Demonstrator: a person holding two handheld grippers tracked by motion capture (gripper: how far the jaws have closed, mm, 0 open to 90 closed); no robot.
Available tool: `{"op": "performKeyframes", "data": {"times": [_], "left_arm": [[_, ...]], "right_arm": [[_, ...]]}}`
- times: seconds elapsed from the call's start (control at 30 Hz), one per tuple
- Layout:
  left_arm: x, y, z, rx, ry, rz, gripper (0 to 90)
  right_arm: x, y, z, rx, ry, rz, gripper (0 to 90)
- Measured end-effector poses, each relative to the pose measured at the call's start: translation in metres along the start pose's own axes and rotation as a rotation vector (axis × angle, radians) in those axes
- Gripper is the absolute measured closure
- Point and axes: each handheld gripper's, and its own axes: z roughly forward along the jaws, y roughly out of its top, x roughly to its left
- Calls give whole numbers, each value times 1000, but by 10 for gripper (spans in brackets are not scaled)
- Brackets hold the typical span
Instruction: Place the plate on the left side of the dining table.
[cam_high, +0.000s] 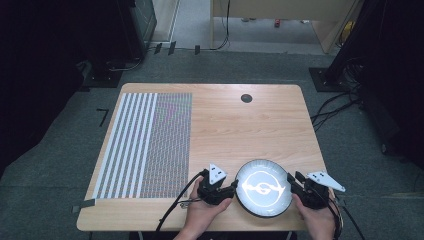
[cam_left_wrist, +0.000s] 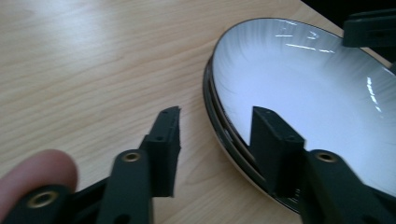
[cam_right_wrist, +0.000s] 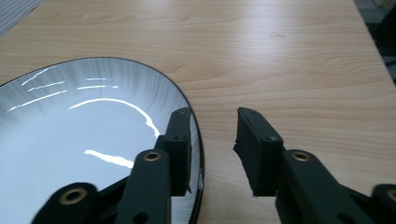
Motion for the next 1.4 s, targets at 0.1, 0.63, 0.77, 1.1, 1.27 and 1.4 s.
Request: {"op": "performKeyframes", "data": {"times": [0.1,0.63,0.77,1.1,1.27,1.4], "left_arm": [[-3,-1,3,7,-15,0,595],[4,-2,-2,17,-65,-25,804],[3,-2,-2,10,-86,-22,806],[2,-2,0,18,-88,-22,842],[3,-3,0,19,-89,-25,837],[4,-3,-1,17,-88,-34,816]], "right_arm": [[1,-1,1,6,21,-10,691],[-12,-2,-1,72,118,135,830],[-12,0,-4,40,100,148,830],[-7,-3,0,77,91,144,838],[-3,-3,0,81,60,161,835],[-1,-3,0,82,48,164,836]]}}
